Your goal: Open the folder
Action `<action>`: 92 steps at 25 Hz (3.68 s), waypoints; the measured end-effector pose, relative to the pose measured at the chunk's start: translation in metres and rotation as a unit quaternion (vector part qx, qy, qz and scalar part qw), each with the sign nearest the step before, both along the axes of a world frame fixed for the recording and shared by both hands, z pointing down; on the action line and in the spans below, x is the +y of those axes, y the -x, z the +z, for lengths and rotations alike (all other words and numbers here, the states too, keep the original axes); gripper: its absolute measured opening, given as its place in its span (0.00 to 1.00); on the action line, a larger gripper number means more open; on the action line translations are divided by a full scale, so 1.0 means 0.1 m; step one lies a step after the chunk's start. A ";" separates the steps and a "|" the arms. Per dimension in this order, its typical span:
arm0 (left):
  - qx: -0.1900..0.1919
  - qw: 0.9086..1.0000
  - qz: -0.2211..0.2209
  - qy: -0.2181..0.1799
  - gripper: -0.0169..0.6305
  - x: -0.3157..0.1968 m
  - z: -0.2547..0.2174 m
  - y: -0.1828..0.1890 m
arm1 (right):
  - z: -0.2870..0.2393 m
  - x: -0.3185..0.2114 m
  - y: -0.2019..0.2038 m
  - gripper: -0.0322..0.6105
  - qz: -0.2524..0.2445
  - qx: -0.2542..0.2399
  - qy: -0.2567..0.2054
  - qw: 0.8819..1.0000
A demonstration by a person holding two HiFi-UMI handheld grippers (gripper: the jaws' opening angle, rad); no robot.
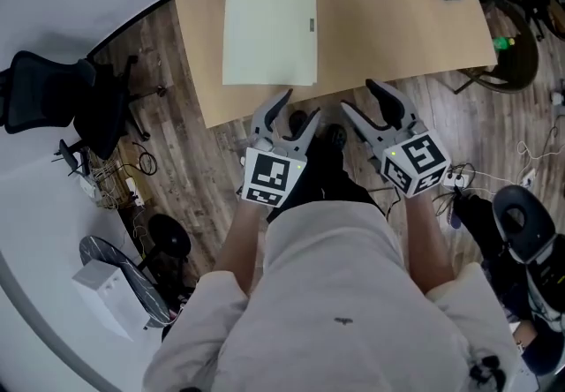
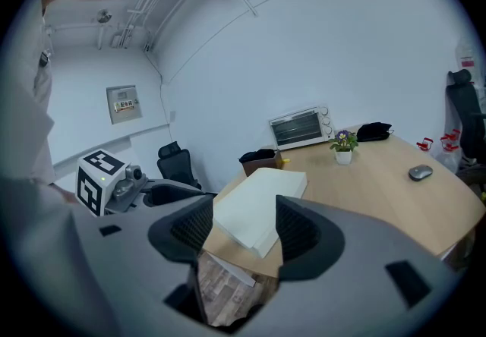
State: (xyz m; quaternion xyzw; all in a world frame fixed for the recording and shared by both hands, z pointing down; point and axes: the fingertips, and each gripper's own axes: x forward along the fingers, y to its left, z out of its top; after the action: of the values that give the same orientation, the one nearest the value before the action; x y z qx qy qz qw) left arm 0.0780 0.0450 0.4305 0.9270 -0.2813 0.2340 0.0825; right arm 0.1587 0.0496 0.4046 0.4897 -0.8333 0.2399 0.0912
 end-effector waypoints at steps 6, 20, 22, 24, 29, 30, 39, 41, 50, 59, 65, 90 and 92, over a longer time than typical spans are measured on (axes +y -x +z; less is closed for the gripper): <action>-0.028 0.999 0.038 0.009 0.38 -0.13 0.23 0.03 | 0.04 -0.13 -0.01 0.44 0.027 0.006 0.010 1.000; -0.103 0.983 0.154 -0.013 0.40 -0.32 0.73 -0.06 | 0.26 -0.38 -0.04 0.44 0.078 0.017 0.046 0.996; -0.128 0.976 0.174 -0.024 0.41 -0.35 0.83 -0.06 | 0.29 -0.42 -0.03 0.44 0.086 0.013 0.051 0.995; -0.146 0.970 0.193 -0.032 0.42 -0.35 0.92 -0.06 | 0.31 -0.45 -0.04 0.43 0.098 0.007 0.054 0.994; -0.169 0.958 0.229 -0.046 0.43 -0.38 1.08 -0.05 | 0.35 -0.54 -0.02 0.43 0.118 0.006 0.060 0.991; -0.172 0.955 0.236 -0.047 0.43 -0.38 1.12 -0.04 | 0.36 -0.55 -0.01 0.43 0.122 0.005 0.061 0.991; -0.224 0.923 0.301 -0.089 0.44 -0.36 1.36 -0.06 | 0.44 -0.47 -0.06 0.43 0.168 -0.012 0.069 0.983; -0.231 0.917 0.311 -0.092 0.44 -0.34 1.41 -0.08 | 0.44 -0.48 -0.07 0.42 0.172 -0.016 0.067 0.983; -0.262 0.899 0.326 -0.126 0.44 -0.39 1.61 -0.10 | 0.45 -0.50 -0.14 0.42 0.177 -0.019 0.071 0.981; -0.265 0.902 0.310 -0.142 0.44 -0.45 1.59 -0.14 | 0.49 -0.48 -0.16 0.41 0.176 -0.021 0.080 0.981; -0.270 0.905 0.299 -0.137 0.44 -0.50 1.59 -0.15 | 0.51 -0.48 -0.15 0.40 0.176 -0.021 0.084 0.981; -0.215 0.927 0.296 -0.082 0.27 -0.41 1.41 -0.16 | 0.60 -0.34 -0.13 0.38 0.170 -0.010 0.095 0.981; -0.210 0.928 0.296 -0.079 0.25 -0.40 1.39 -0.16 | 0.60 -0.34 -0.12 0.38 0.169 -0.010 0.096 0.981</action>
State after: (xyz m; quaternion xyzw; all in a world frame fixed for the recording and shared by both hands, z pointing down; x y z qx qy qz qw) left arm 0.0942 0.0051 0.5693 0.9014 -0.0226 0.4140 -0.1250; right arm 0.1702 0.0154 0.4648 0.6103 -0.7124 0.3352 0.0877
